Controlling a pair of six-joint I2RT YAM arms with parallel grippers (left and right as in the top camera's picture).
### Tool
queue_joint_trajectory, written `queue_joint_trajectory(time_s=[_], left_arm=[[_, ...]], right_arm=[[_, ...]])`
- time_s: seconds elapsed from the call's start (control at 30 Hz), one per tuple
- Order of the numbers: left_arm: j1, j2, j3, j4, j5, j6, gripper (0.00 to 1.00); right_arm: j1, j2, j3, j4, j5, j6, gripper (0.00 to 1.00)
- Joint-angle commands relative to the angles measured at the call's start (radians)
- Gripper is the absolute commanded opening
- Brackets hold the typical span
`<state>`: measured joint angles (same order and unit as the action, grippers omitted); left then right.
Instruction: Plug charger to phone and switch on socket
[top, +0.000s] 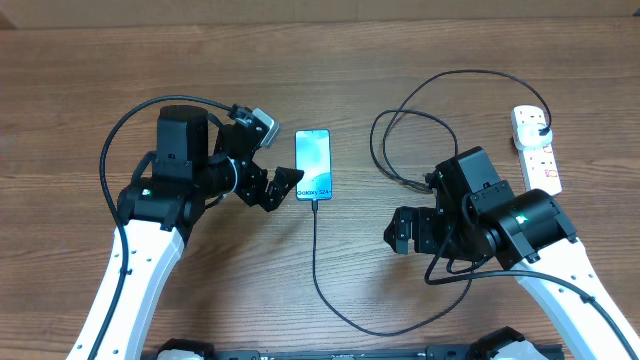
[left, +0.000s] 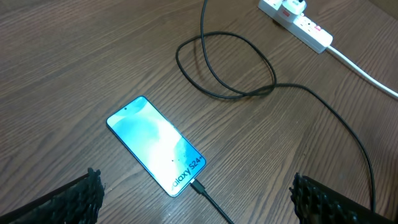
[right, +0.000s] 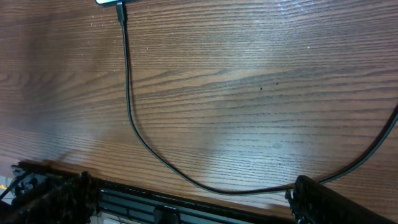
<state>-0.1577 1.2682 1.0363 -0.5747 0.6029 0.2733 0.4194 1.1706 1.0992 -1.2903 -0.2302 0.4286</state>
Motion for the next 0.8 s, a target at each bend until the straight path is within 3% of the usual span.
queue_joint_trajectory(time_s=[0.0,0.23,0.33,0.57,0.77], left_arm=[[-0.005,0.004,0.000,0.003,0.015,0.030,0.99],[-0.005,0.003,0.000,0.003,0.015,0.030,1.00],[-0.005,0.004,0.000,0.003,0.015,0.030,1.00],[-0.005,0.004,0.000,0.003,0.015,0.030,1.00],[-0.005,0.004,0.000,0.003,0.015,0.030,1.00]], right_arm=[[0.002,-0.014,-0.003,0.003,-0.007,0.020,1.00],[0.002,-0.014,-0.003,0.008,0.019,-0.017,1.00],[0.002,-0.014,-0.003,0.049,0.125,-0.023,1.00],[-0.016,-0.095,-0.052,0.324,0.163,-0.412,1.00],[-0.096,-0.266,-0.185,0.477,0.163,-0.463,1.00]])
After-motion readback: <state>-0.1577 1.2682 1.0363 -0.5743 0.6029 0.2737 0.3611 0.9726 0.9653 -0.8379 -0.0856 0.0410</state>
